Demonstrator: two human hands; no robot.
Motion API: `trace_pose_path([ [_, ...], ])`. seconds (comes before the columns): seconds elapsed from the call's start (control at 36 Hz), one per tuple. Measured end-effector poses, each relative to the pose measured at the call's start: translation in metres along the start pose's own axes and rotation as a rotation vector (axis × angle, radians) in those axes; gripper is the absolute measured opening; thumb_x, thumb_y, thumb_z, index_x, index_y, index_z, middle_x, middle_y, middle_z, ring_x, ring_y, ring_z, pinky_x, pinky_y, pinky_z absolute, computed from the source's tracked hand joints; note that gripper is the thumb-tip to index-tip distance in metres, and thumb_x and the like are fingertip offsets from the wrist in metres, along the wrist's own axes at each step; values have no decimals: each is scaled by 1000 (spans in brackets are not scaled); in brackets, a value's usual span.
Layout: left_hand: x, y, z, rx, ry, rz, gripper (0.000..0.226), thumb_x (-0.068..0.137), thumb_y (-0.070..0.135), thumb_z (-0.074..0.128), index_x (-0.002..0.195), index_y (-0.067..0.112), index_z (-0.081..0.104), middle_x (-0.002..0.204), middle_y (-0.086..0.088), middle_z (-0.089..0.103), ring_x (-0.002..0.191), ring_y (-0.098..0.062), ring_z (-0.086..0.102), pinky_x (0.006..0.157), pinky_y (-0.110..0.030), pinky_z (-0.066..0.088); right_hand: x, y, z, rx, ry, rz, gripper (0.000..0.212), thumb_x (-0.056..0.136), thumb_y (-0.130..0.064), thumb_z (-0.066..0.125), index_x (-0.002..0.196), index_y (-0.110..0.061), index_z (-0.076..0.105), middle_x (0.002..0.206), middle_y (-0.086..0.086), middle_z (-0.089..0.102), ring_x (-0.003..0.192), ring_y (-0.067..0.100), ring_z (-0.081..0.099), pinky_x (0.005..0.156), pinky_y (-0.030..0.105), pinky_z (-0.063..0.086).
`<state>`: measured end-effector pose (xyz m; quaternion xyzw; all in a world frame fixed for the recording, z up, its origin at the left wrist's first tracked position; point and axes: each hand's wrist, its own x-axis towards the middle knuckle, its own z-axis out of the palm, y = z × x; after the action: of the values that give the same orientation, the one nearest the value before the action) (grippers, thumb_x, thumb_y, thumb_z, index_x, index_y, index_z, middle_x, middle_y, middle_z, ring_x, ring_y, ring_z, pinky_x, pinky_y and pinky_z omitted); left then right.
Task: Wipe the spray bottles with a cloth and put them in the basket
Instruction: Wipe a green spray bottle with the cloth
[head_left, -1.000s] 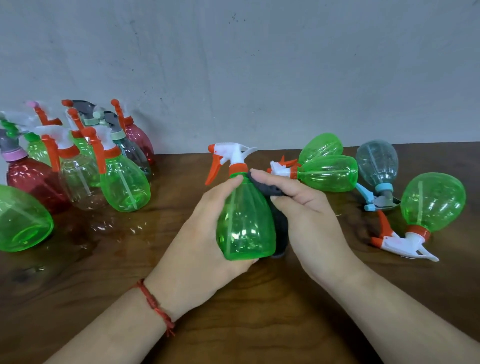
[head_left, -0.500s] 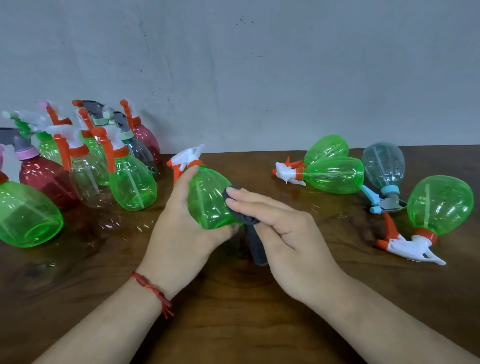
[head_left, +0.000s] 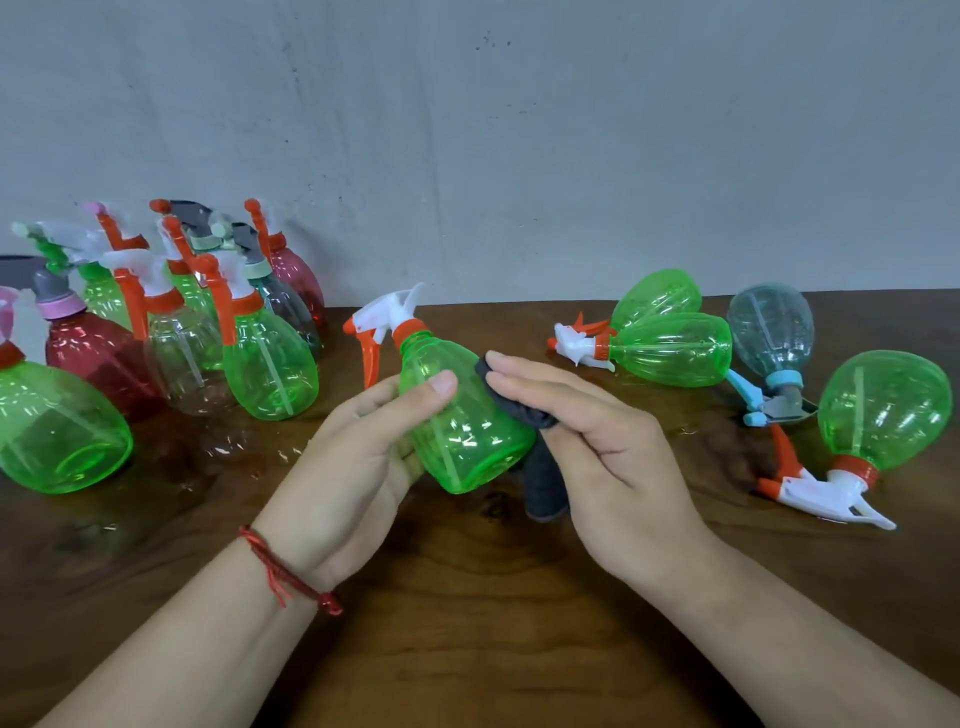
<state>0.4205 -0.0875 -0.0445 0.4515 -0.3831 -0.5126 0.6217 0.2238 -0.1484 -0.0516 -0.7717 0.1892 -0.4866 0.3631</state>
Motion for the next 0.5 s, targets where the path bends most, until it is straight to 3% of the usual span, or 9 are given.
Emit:
trace_pose_path([
  [0.11,1,2,-2,-69,-25,5,50,97,33,69,141,9,67,141,-18,69,133,-37,65,117,-56,45,0,-4,2,52,17,3,52,98,18,42,134,-7,70,146,-3,65,140,9,55,117,26,43],
  [0.17,1,0,0,-116,-13,31,48,101,32,67,143,8,66,144,-19,66,135,-37,63,120,-59,42,2,-5,7,203,81,144,53,101,16,42,133,-15,72,142,-7,67,139,7,56,118,29,43],
  [0.22,0,-2,1,-151,4,75,50,105,32,64,147,6,61,148,-20,63,139,-38,60,121,-61,40,6,-8,14,420,166,334,52,103,8,44,132,-22,74,138,-7,70,136,14,60,121,47,42],
  [0.25,-1,-2,3,-164,15,102,51,106,32,62,148,4,58,149,-22,61,140,-39,58,121,-63,40,7,-8,17,547,208,427,49,104,5,44,131,-22,74,135,-2,72,133,20,63,119,55,42],
  [0.31,-3,-1,9,-181,30,171,53,106,31,62,149,2,55,150,-24,59,140,-41,58,120,-65,41,8,-10,21,793,249,595,45,105,5,41,132,-13,72,129,9,75,127,28,67,118,57,42],
  [0.42,-7,0,19,-98,84,360,52,101,25,68,148,6,54,140,-15,67,132,-34,65,113,-56,52,4,-16,26,989,82,721,44,105,-8,36,134,-6,69,133,18,71,129,36,65,120,56,41],
  [0.5,-7,0,19,183,107,550,54,100,15,73,149,13,51,135,8,70,130,-17,66,109,-39,54,0,-18,25,1071,-15,794,47,105,-17,36,140,-3,64,141,21,65,138,38,57,123,53,37],
])
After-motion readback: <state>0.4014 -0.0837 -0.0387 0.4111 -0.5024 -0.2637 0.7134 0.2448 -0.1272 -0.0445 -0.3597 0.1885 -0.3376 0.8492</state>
